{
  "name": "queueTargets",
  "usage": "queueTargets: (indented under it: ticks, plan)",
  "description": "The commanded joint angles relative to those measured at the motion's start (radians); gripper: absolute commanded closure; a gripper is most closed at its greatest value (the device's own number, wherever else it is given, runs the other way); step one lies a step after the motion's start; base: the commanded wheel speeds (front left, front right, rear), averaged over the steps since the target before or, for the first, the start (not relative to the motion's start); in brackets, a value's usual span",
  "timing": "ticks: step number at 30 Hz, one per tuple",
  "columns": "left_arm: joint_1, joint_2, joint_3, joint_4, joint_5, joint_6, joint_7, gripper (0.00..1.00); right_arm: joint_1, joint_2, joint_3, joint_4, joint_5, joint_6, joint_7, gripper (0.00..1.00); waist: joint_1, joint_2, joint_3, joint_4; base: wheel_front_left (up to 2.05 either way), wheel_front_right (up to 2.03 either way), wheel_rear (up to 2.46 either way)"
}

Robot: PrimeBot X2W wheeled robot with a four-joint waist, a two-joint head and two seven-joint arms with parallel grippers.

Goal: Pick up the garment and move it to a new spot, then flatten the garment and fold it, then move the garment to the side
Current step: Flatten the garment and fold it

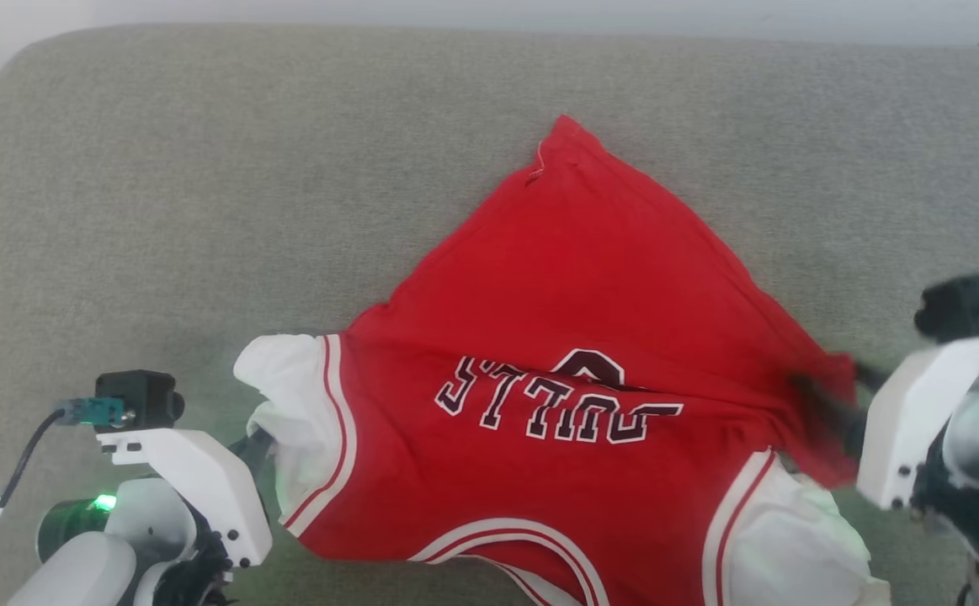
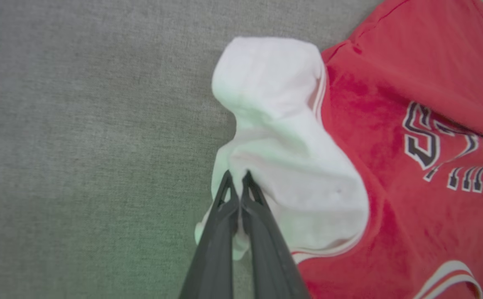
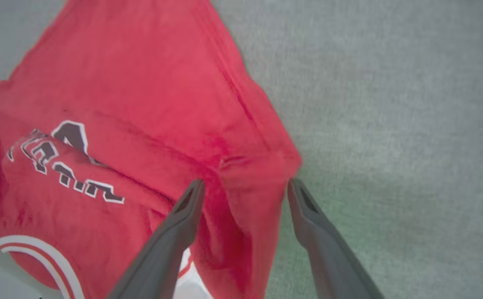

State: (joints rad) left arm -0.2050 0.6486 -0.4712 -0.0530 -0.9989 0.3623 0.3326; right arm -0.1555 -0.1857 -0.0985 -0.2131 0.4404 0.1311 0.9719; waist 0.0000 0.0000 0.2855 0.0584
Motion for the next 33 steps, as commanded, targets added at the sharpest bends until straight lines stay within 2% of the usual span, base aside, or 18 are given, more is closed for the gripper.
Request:
queueTargets:
  ticks: [1, 7, 13, 17, 25, 33]
  plan:
    - [-0.002, -0.006, -0.003, -0.004, 0.004, 0.001, -0.005, 1.0, -0.029, 0.005, 0.002, -0.015, -0.004, -0.001, -0.013, 0.0, 0.0, 0.0, 0.003, 0.009, 0.0, 0.0, 0.0]
    - [-0.029, -0.026, -0.021, -0.011, 0.015, -0.013, -0.008, 1.0, -0.146, -0.01, 0.036, 0.004, -0.023, -0.001, -0.049, 0.0, 0.0, 0.0, 0.025, 0.055, 0.0, 0.0, 0.0]
    - [-0.073, -0.063, -0.053, -0.005, 0.028, -0.036, -0.009, 1.0, -0.317, -0.043, 0.093, 0.112, -0.036, -0.001, -0.084, 0.0, 0.0, 0.0, 0.064, 0.132, 0.0, 0.0, 0.0]
    - [-0.112, -0.102, -0.082, 0.018, 0.039, -0.061, -0.009, 1.0, -0.44, -0.083, 0.143, 0.231, -0.031, -0.001, -0.105, 0.0, 0.0, 0.0, 0.089, 0.2, 0.0, 0.0, 0.0]
    - [-0.184, -0.186, -0.138, 0.083, 0.052, -0.119, -0.021, 1.0, -0.668, -0.167, 0.26, 0.555, -0.035, -0.001, -0.128, 0.0, 0.0, 0.0, 0.125, 0.326, 0.0, 0.0, 0.0]
    - [-0.22, -0.242, -0.166, 0.162, 0.041, -0.169, -0.041, 1.0, -0.823, -0.229, 0.407, 0.86, -0.045, -0.001, -0.111, 0.0, 0.0, 0.0, 0.146, 0.396, 0.0, 0.0, 0.0]
